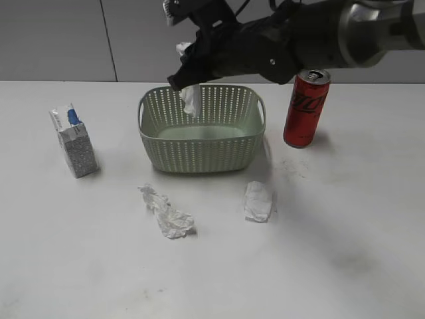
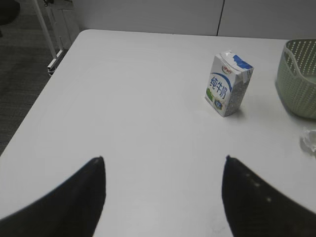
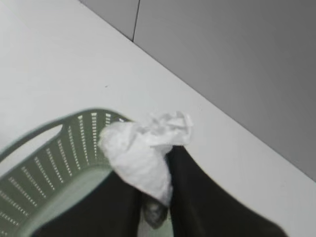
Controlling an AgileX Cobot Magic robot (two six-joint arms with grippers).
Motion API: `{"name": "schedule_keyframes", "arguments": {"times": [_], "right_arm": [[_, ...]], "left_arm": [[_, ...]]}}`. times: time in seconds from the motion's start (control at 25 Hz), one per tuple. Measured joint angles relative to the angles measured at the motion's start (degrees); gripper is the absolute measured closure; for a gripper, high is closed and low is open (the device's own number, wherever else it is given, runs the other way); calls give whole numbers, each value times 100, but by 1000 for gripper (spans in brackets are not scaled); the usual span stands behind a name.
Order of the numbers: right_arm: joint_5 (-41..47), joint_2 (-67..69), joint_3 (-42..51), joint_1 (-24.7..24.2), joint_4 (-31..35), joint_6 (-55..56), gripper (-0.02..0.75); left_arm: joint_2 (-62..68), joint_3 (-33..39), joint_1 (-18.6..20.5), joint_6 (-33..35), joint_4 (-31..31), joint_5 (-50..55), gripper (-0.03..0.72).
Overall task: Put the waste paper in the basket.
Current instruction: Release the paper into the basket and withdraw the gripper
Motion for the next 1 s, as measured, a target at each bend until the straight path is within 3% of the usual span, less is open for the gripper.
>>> {"name": "schedule_keyframes", "arguments": {"times": [0.08, 0.28, 0.36, 0.52, 0.72, 1.0], "right_arm": [[0, 109, 0, 0, -5, 0, 546], [19, 148, 0, 0, -20, 0, 160], [150, 148, -10, 0, -35, 0, 103], [797, 82, -121, 0, 8, 0, 83], [1730, -363, -421, 0, 659, -74, 97], [3070, -446, -726, 0, 1689, -1616, 129]], "left_arm": [[0, 0, 0, 0, 0, 0, 150], [0, 0, 0, 0, 0, 0, 150], [0, 0, 0, 0, 0, 0, 150], [0, 0, 0, 0, 0, 0, 150], [0, 0, 0, 0, 0, 0, 150], [0, 0, 0, 0, 0, 0, 150]]}}
